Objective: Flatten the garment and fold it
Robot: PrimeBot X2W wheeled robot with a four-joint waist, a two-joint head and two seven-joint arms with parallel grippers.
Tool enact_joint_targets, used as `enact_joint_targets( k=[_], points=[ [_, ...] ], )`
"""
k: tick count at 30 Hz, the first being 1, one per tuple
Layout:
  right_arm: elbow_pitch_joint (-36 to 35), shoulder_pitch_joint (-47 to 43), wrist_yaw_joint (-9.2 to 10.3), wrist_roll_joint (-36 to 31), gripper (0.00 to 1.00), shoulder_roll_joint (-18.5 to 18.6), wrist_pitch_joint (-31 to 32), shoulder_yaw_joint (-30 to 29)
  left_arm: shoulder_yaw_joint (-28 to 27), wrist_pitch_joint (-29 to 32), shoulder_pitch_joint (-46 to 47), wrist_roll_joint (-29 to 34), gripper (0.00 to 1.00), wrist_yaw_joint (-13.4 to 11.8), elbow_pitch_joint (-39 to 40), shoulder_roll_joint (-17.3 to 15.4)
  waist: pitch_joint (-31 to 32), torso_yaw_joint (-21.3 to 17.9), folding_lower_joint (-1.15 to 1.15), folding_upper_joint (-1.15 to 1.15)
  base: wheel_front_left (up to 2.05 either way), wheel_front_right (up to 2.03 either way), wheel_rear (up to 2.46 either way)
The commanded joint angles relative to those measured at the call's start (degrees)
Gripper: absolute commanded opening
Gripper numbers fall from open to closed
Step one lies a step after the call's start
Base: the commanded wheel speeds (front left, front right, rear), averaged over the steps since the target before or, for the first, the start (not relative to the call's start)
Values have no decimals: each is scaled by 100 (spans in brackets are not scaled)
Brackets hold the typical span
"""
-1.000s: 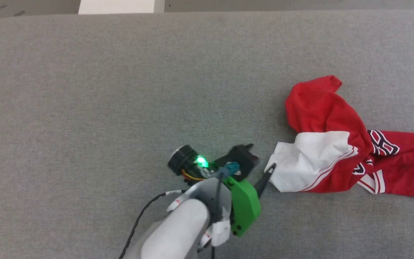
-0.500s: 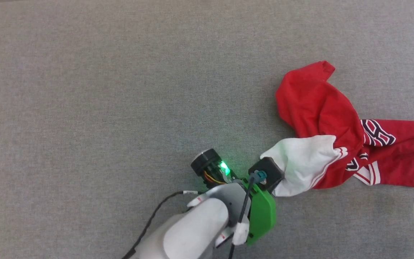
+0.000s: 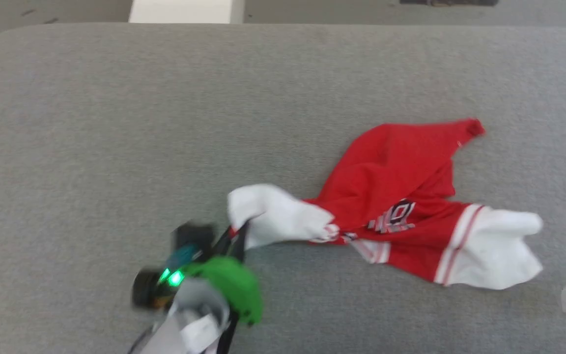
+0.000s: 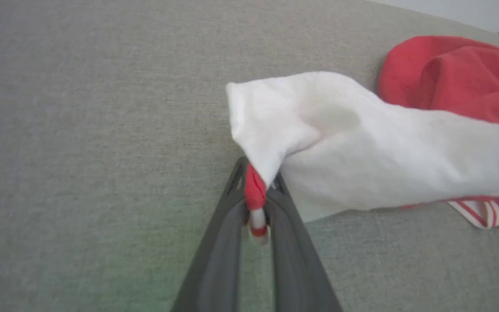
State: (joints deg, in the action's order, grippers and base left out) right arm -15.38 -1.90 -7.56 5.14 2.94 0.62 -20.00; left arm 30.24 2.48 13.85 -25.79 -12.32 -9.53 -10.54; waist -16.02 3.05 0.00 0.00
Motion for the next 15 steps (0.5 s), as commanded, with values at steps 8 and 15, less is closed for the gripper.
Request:
enact_joint_targets(
  k=[8, 15],
  points=[
    [-119, -77, 8, 53, 100, -6, 195, 87, -457, -116, -1436, -553, 100, -718, 350, 84, 106, 488, 0, 0, 0, 0, 0],
    [-153, -80, 8, 48, 100, -6, 268, 117, -693, -327, -1282, -773, 100, -568, 718, 91, 137, 547, 0, 0, 0, 0, 0]
  ],
)
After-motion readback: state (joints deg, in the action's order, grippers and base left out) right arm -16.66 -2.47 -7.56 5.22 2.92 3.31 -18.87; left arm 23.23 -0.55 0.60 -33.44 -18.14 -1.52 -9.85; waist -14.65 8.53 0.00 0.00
